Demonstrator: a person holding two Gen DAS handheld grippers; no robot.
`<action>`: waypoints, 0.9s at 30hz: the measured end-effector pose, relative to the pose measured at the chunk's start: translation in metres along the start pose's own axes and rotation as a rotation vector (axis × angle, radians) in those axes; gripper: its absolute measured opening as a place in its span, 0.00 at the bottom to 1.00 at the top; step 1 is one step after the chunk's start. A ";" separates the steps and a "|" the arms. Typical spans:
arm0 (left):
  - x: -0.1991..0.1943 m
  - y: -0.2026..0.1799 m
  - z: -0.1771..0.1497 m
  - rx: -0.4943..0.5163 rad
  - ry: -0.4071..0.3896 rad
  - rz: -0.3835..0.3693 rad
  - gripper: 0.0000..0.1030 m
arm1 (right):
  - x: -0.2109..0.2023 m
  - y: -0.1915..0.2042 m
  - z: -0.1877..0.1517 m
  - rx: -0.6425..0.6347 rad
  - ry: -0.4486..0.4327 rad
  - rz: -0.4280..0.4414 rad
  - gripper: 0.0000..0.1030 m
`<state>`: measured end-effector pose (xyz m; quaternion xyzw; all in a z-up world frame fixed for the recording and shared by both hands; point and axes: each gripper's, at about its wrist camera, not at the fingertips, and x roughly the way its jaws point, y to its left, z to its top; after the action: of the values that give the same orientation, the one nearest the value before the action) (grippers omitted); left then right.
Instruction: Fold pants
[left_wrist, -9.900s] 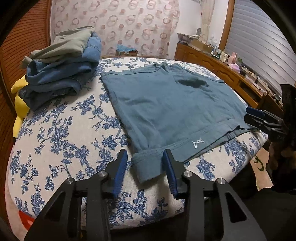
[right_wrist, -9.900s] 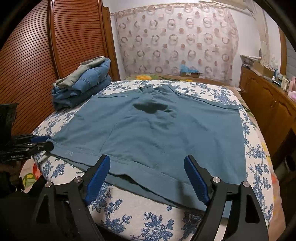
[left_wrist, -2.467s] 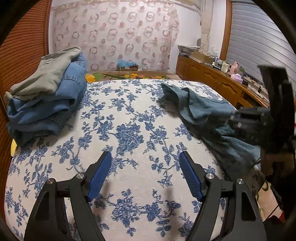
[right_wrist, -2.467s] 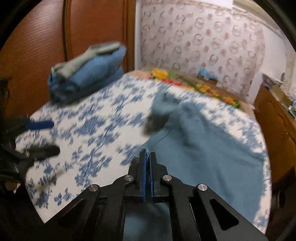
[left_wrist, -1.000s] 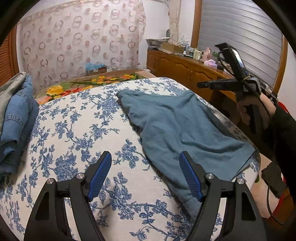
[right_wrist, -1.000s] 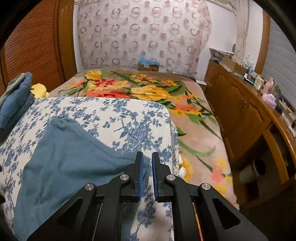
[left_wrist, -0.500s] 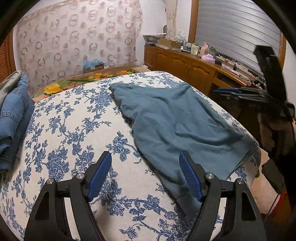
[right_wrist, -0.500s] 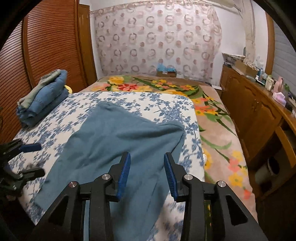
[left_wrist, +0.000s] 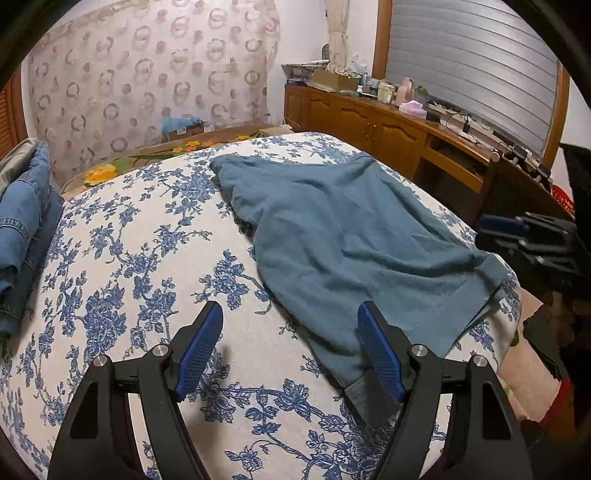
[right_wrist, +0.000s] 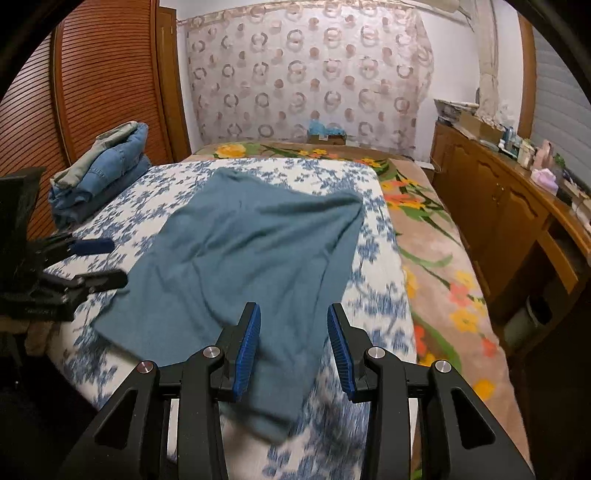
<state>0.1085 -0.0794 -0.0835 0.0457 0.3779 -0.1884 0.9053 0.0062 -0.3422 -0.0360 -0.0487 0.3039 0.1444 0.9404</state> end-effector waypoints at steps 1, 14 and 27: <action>0.001 -0.001 0.000 0.003 0.003 -0.001 0.74 | -0.003 -0.001 -0.003 0.006 0.000 0.003 0.38; 0.006 -0.007 -0.005 0.020 0.025 0.003 0.74 | -0.012 0.008 -0.023 0.032 0.028 0.033 0.38; 0.010 -0.006 -0.005 0.015 0.031 0.002 0.74 | -0.032 0.010 -0.028 0.044 -0.044 0.052 0.09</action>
<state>0.1092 -0.0872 -0.0933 0.0559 0.3902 -0.1898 0.8992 -0.0367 -0.3454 -0.0397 -0.0169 0.2874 0.1633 0.9436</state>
